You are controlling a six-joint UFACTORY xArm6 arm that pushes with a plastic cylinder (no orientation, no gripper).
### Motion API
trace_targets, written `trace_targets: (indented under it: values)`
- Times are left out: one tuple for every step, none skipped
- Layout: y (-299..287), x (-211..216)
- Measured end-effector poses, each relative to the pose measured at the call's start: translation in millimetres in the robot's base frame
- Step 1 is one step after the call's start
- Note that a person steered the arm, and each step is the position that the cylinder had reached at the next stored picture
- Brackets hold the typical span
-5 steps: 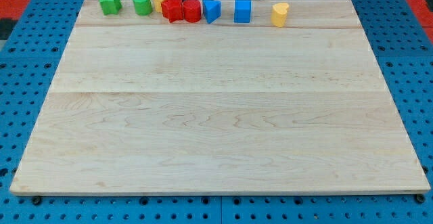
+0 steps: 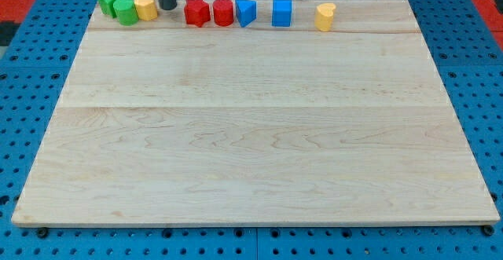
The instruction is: Separate the yellow hexagon from red star
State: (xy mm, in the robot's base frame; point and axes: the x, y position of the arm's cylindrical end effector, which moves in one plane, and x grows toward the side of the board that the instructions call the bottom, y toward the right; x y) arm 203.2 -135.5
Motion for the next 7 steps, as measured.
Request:
trace_targets:
  values:
    - [6.8,-11.6]
    - [7.4,-11.9]
    - [6.6,-10.5]
    - [-5.6,-11.5]
    - [-11.7,-11.7]
    - [-14.2,11.9]
    - [-19.6,43.6]
